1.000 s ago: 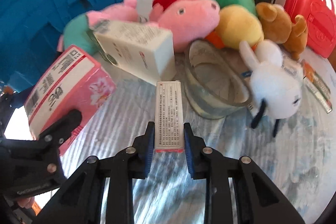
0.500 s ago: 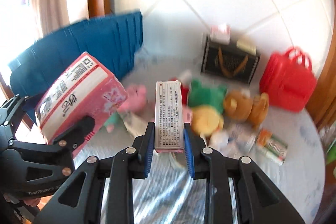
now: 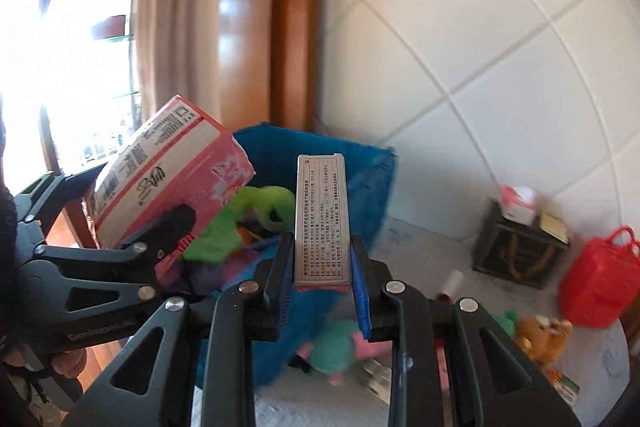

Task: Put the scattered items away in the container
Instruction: 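Carry both items over the blue crate and open both tools to drop them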

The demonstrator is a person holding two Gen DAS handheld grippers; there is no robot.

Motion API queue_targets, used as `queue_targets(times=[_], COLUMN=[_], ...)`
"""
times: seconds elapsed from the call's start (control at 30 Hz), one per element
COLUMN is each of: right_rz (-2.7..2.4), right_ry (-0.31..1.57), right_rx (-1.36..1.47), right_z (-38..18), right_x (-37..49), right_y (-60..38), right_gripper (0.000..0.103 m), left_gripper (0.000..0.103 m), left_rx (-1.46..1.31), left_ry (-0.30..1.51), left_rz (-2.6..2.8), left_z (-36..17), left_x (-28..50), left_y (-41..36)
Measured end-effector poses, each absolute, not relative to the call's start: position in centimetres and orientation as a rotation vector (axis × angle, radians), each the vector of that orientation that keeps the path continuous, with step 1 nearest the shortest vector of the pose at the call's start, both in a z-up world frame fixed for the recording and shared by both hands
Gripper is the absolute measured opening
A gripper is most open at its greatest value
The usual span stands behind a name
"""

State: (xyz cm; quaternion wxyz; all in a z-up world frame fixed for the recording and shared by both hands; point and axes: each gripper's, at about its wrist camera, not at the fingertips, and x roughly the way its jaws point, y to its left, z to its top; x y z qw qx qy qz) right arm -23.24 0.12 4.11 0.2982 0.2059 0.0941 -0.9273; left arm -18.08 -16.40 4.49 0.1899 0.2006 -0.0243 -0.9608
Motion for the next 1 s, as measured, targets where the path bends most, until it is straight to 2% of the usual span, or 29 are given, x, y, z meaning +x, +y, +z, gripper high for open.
queue_targets(times=[0.17, 0.33, 0.63, 0.67, 0.73, 0.8, 0.93, 0.97, 1.0], right_rz=[-2.393, -2.384, -2.441, -2.442, -2.451, -2.461, -2.47, -2.476, -2.486], right_ry=[0.283, 0.317, 0.318, 0.317, 0.311, 0.314, 0.314, 0.313, 0.313], right_rx=[0.595, 0.662, 0.734, 0.741, 0.75, 0.744, 0.733, 0.734, 0.734], right_z=[3.0, 1.6, 1.6, 1.7, 1.6, 1.6, 1.6, 1.7, 1.7], right_x=[-24.5, -25.8, -26.6, -26.5, -26.4, -26.2, -25.5, -25.4, -25.2], right_y=[-8.5, -12.7, -13.8, -13.7, -13.6, -13.5, -13.2, -13.0, -12.7], right_gripper=[0.026, 0.026, 0.027, 0.029, 0.049, 0.056, 0.059, 0.063, 0.072], left_gripper=[0.098, 0.098, 0.101, 0.101, 0.101, 0.101, 0.101, 0.101, 0.102], left_rx=[0.65, 0.709, 0.767, 0.769, 0.768, 0.767, 0.764, 0.762, 0.76], left_ry=[-0.028, 0.006, 0.044, 0.039, 0.033, 0.028, 0.023, 0.023, 0.024], left_rz=[-2.649, -2.647, -2.678, -2.681, -2.687, -2.689, -2.685, -2.686, -2.689], left_z=[2.7, 1.2, -0.2, -0.2, -0.2, -0.3, -0.2, -0.2, -0.1], left_x=[-19.0, -19.6, -20.1, -20.0, -19.7, -19.2, -18.9, -18.8, -18.7], left_y=[-23.8, -28.3, -30.1, -30.2, -29.3, -29.0, -28.9, -29.0, -28.9])
